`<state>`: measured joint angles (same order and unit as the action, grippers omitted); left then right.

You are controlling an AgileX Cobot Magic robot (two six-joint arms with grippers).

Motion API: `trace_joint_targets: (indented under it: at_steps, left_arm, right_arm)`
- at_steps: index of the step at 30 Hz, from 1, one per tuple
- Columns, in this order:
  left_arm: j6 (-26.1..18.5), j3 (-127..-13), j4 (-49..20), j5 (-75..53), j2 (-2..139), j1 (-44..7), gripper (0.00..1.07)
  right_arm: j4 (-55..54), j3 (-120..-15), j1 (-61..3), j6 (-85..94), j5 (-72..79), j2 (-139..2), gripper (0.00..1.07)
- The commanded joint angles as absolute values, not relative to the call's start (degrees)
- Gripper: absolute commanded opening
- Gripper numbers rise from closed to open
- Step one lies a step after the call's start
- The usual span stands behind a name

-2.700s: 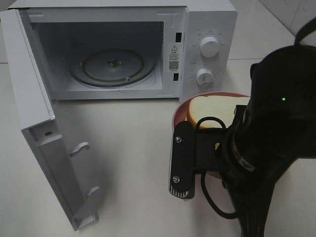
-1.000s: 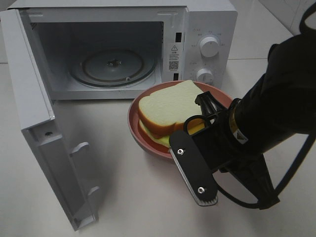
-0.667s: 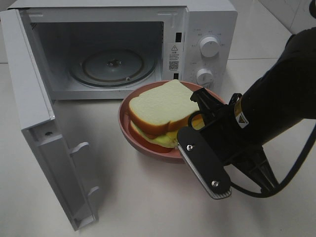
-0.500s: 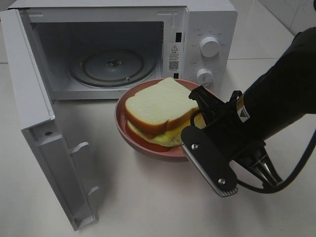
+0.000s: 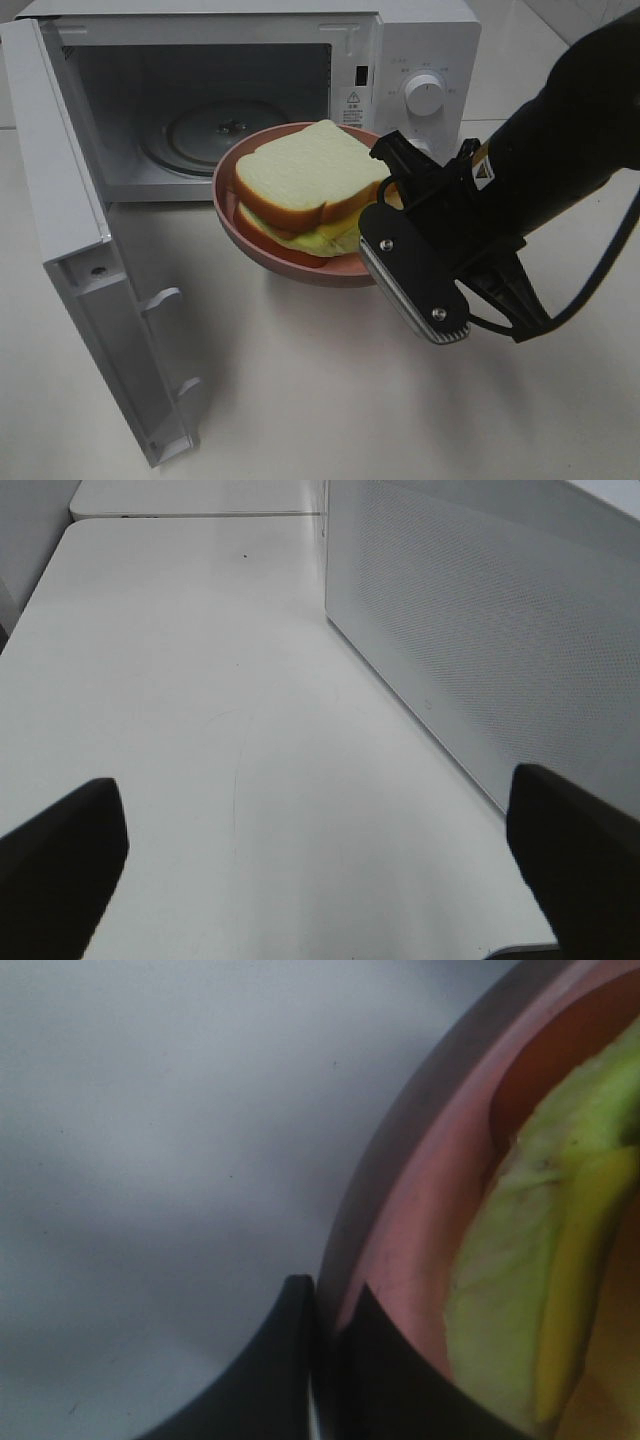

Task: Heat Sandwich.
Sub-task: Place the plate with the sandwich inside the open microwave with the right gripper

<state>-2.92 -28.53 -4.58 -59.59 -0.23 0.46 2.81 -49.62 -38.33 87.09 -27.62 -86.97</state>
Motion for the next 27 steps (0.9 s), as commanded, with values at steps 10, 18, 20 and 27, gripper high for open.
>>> trace_joint_targets:
  at_steps: [10,18,20,27]
  left_arm:
    - [-2.9,-28.3,-4.8,-59.4,-1.7,0.5,0.98]
    - [-2.9,-28.3,-4.8,-59.4,-1.7,0.5,0.98]
    - [-2.9,-28.3,-4.8,-59.4,-1.7,0.5,0.98]
    - [-2.9,-28.3,-4.8,-59.4,-1.7,0.5,0.98]
  right_arm:
    - [2.5,-57.1,-38.1,87.9,-28.9,-93.4,0.0]
    - [2.5,-59.9,-38.1,89.6,-29.2,-96.7,0.0]
    - [2.5,-60.8,-38.1,89.7,-29.2,-97.6,0.0]
    - [2.6,-63.8,-38.7,89.8,-28.7,-100.3,0.0]
